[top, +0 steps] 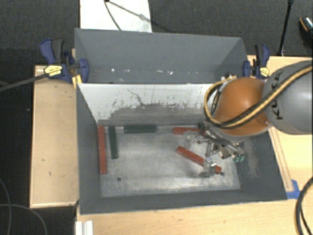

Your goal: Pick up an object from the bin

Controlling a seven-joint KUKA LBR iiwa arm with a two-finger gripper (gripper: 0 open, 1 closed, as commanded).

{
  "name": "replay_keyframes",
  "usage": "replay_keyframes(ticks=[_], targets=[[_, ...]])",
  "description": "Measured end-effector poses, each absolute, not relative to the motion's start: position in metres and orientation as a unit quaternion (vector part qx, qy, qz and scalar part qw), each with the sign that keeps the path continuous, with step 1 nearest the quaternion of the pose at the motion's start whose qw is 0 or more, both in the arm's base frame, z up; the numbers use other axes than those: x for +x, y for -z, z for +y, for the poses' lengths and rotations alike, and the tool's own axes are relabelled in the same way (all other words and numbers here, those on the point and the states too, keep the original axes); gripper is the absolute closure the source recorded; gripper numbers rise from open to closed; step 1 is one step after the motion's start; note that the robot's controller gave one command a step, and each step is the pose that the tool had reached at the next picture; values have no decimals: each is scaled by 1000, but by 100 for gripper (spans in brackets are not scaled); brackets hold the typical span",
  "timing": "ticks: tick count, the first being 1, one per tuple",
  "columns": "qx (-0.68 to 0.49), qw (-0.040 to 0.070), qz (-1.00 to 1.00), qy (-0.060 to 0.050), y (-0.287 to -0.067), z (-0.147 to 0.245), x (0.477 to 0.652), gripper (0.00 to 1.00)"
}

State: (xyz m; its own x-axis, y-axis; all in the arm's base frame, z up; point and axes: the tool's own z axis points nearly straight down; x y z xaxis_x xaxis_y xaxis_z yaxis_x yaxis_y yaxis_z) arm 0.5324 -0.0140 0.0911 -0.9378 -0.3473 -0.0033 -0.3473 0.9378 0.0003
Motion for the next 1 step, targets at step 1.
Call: replay_keyframes(ticks=[1], targets=[[-154, 3, 988, -1, -70, -1, 573, 0]])
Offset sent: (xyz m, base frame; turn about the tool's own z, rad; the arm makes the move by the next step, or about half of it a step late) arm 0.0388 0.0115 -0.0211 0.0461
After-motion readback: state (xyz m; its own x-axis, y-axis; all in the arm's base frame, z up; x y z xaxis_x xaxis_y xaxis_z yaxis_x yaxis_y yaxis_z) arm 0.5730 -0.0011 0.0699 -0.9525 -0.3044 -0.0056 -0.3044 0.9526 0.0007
